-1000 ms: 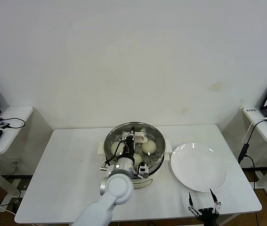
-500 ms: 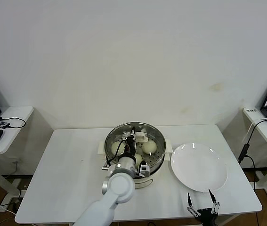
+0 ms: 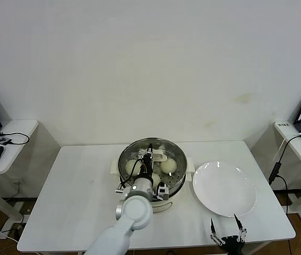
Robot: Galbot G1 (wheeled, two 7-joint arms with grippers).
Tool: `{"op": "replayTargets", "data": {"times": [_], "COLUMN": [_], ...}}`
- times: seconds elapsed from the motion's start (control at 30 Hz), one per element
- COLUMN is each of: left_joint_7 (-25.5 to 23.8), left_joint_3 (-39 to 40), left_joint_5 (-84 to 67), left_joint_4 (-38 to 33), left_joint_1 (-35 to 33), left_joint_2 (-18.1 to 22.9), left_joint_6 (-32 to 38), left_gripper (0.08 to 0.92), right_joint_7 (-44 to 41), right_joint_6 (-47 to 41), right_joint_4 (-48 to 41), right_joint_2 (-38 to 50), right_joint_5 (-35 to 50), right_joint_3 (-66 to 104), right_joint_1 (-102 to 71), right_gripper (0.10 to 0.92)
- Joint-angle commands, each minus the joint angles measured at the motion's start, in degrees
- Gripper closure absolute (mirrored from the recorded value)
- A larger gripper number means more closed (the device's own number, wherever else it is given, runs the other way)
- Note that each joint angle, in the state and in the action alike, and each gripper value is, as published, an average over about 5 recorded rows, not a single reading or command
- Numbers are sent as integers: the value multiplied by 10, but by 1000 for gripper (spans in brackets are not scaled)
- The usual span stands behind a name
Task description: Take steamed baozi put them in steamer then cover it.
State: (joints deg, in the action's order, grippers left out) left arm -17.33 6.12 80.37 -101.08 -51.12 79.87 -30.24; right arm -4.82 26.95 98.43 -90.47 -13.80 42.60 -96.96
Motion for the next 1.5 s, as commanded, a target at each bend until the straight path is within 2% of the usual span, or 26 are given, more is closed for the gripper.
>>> {"op": "replayTargets", "data": {"times": [0.03,0.33,0.53,0.73,0.8,0.9,1.0,1.07,1.23,1.5], "left_joint_7": [6,37,117,194,230,285,294,297,314,330], "left_joint_3": [-3,-28,-78,-158,-184,-237,-311,-345,-357,-357], "left_joint_5": [-6,-58,-177,-348,-436,-604,-739,-804,-939,-941], "left_joint_4": [-21,-126,-197,-270,-278,-262,-222,-202,-198,-183], "left_joint_1": [-8,-79,-165,-268,-310,-367,-409,-430,-478,-514], "left_joint_2": [-4,-43,-100,-133,-143,-142,-117,-102,-99,-58], "left_joint_6": [0,2,54,106,137,234,382,438,391,377], "left_gripper": [786,526,353,202,186,178,177,177,177,177], "right_joint_7": [0,0,1,0,-1,-5,-12,-19,-38,-69], "right_joint_6": [0,-1,-1,-2,-2,-6,-22,-39,-79,-160], "right_joint_4": [2,4,6,8,9,17,37,54,94,132], "right_joint_2": [0,0,0,0,1,3,12,23,64,122], "right_joint_5": [-1,-7,-11,-11,-10,-5,20,42,90,171], "right_joint_3": [-2,-8,-9,-11,-12,-14,-20,-24,-33,-38], "right_joint_1": [-1,-5,-7,-10,-11,-12,-15,-20,-38,-70], "right_gripper": [202,202,203,203,203,203,203,203,203,202]}}
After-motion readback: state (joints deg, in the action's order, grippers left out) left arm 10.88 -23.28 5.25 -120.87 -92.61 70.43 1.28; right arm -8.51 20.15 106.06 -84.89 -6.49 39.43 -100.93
